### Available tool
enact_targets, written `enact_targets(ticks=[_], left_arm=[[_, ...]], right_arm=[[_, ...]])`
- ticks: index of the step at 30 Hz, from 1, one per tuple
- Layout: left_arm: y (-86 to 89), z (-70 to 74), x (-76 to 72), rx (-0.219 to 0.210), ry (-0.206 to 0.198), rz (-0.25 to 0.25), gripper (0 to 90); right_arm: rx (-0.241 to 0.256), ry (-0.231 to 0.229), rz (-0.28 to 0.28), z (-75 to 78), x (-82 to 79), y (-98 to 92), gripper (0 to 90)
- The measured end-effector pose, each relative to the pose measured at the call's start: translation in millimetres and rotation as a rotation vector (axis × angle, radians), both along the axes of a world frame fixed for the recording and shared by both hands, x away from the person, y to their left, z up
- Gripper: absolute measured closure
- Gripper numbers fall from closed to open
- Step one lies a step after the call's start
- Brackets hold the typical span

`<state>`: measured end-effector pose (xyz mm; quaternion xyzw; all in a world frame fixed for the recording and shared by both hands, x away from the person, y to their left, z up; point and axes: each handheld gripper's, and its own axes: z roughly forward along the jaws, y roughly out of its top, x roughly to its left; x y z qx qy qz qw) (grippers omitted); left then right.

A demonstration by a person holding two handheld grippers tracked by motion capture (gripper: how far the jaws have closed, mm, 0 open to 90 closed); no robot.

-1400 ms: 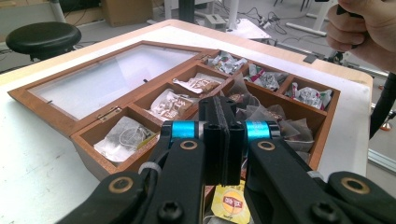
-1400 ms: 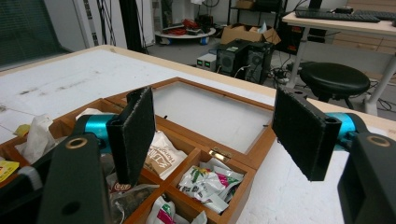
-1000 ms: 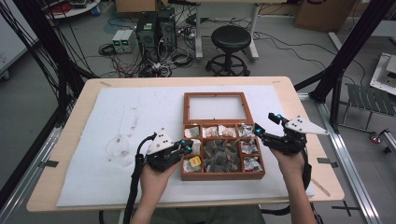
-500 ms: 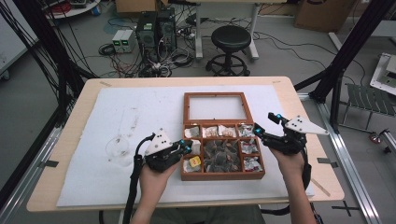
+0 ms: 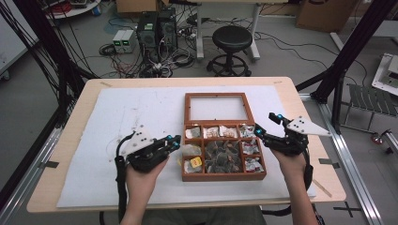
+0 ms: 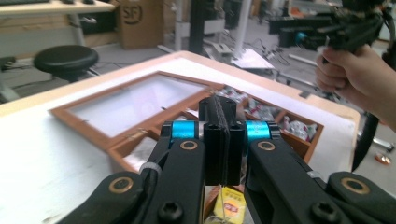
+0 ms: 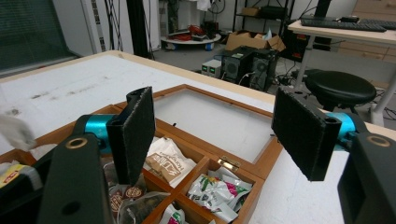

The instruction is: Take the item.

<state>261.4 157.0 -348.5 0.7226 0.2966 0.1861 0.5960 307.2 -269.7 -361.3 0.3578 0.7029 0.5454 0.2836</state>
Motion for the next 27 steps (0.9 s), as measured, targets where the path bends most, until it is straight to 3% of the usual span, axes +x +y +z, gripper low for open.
enact_targets(ticks=[5,11,19,27], left_arm=[[27.2,6.7,-6.4,-0.045,-0.009,0.052,89.4],[63.6,17.2,-17.1,-0.127,-0.036,0.085,89.4],[96.7,44.2,-31.1,-0.103,-0.093,0.167,89.4],[119.3,48.2,-35.8,-0.073,-0.107,0.229,89.4]], right_arm=[[0.004,-0.001,0.009,0.1,-1.1,1.2,31.3],[0.001,-0.004,0.021,-0.6,-1.6,4.7,31.3],[-0.001,-0.003,0.025,-0.6,-1.6,7.7,31.3],[-0.003,-0.004,0.026,-0.2,-1.4,8.6,31.3]])
